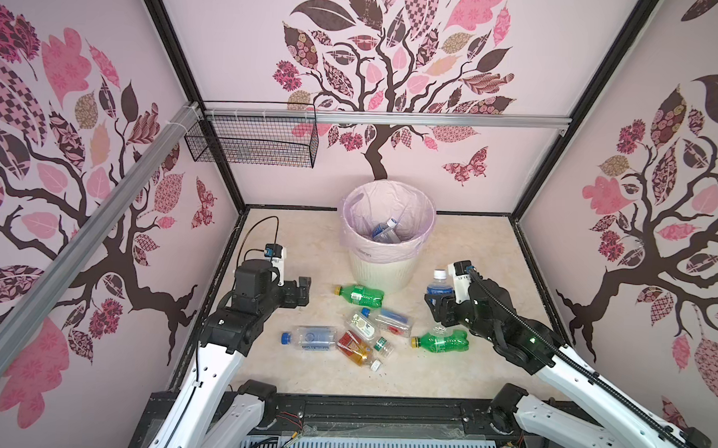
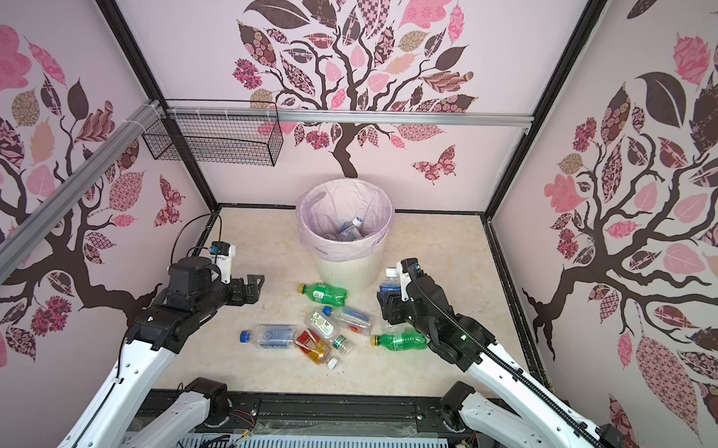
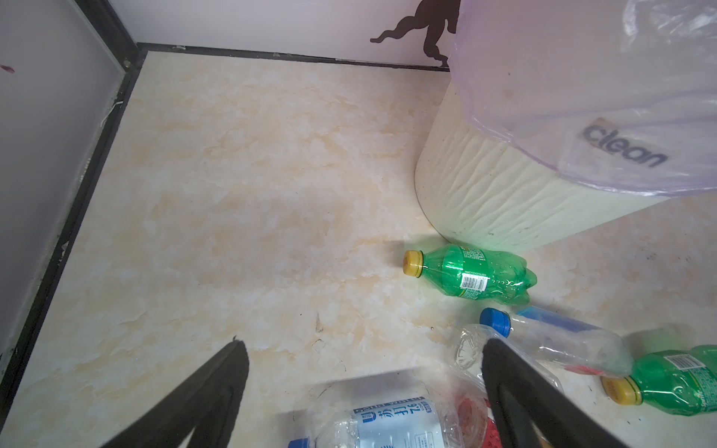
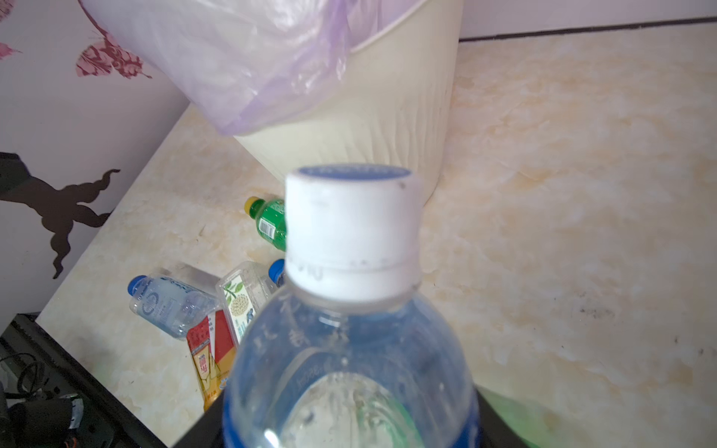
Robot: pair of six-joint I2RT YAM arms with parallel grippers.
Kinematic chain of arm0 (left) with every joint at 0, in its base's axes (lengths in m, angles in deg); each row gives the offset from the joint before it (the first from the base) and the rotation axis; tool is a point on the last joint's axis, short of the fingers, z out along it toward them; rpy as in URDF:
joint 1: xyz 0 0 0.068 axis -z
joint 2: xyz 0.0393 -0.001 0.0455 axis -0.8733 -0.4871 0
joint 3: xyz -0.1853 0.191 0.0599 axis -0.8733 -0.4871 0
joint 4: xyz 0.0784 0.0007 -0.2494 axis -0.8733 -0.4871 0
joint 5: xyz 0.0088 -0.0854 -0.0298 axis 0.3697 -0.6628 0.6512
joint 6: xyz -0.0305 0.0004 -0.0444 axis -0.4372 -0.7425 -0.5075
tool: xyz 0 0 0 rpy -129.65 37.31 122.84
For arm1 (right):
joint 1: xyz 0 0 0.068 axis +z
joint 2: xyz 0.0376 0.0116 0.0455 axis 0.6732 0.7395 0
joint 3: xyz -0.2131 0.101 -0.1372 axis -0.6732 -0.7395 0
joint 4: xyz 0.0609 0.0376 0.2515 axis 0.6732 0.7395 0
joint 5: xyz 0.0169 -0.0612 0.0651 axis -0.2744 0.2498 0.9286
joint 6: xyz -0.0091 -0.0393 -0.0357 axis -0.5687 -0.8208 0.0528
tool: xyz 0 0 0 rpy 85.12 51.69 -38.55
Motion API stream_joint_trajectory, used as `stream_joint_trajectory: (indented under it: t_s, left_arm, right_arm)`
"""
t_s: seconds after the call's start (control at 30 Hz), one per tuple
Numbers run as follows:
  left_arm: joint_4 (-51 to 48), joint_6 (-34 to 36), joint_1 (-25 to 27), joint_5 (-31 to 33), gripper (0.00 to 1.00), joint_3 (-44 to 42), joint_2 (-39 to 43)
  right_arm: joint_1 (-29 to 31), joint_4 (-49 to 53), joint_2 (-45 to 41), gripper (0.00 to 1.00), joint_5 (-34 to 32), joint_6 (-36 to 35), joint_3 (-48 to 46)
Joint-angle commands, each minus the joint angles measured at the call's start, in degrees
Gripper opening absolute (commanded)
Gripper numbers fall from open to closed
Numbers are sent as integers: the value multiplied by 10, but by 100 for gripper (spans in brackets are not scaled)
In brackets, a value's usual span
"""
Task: Throw the plastic bottles in the bin
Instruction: 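Lift the Pocari Sweat bottle with the right gripper and carry it over the bin, then open the right gripper to drop the Pocari Sweat bottle into the bin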
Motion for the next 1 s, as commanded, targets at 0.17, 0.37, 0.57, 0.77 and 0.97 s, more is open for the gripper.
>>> stream_joint_trajectory:
  t_s: [0.17,0.37,0.57,0.77,0.97]
  left_arm:
    - [6,4,-2,-8,98,12,-2]
    - [9,4,-2,-15,98,19,-9]
    - [-5,4,-1,-15,98,27,8]
    - [-29,13,-2,-17,98,31,31]
    - [-30,26,-1,-21,98,35,22]
  right_arm:
    - [-1,-94,-22,42,-22,-38,45]
    - [-3,-146,79,43,13,-103,151]
    - [-61,-142,342,60,121,-113,444]
    - [-64,16,489,89,124,-133,642]
    - [-64,-30,374,94,80,-139,510]
